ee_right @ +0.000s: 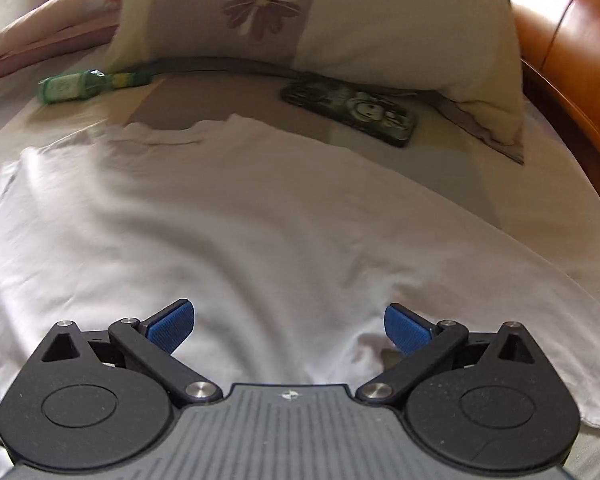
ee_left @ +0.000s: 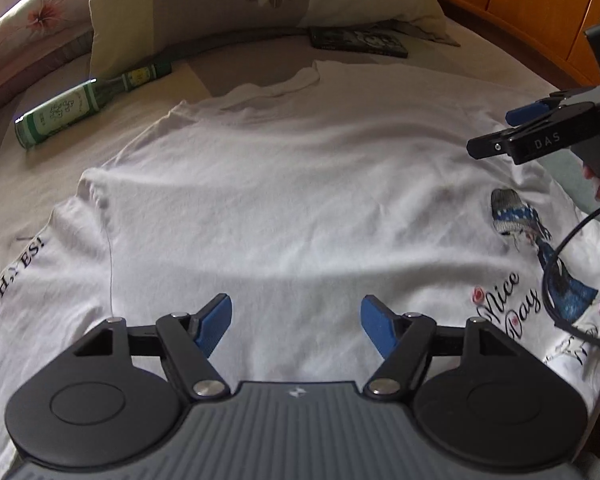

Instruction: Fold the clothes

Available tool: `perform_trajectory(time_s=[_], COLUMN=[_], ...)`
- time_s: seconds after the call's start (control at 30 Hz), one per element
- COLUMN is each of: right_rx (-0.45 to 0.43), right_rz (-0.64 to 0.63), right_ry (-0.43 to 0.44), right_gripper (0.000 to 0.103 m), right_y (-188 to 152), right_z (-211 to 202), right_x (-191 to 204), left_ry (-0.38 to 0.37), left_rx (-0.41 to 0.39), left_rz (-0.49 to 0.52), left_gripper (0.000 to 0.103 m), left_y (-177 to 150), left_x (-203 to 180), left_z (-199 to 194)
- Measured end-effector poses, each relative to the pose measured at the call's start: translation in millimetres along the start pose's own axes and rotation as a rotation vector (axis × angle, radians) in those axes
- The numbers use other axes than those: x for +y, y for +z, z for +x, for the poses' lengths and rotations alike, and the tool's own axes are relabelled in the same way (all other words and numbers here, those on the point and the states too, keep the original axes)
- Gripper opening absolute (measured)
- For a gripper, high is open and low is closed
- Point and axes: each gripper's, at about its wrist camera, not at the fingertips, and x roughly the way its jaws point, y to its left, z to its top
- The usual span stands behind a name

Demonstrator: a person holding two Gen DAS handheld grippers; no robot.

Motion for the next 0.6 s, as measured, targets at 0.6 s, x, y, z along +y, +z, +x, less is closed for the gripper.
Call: perform_trajectory(time_s=[0.6], right_rx=[0.003], right_rz=[-0.029], right_ry=[0.268], right_gripper=[0.103], right_y=[13.1], right_z=[3.4], right_x=[38.6], left_ry=[-0.02], left_rx=[0.015], left_rz=[0.007], left_gripper=[0.072], left_y=[11.2], left_x=[7.7], left_z=[15.1])
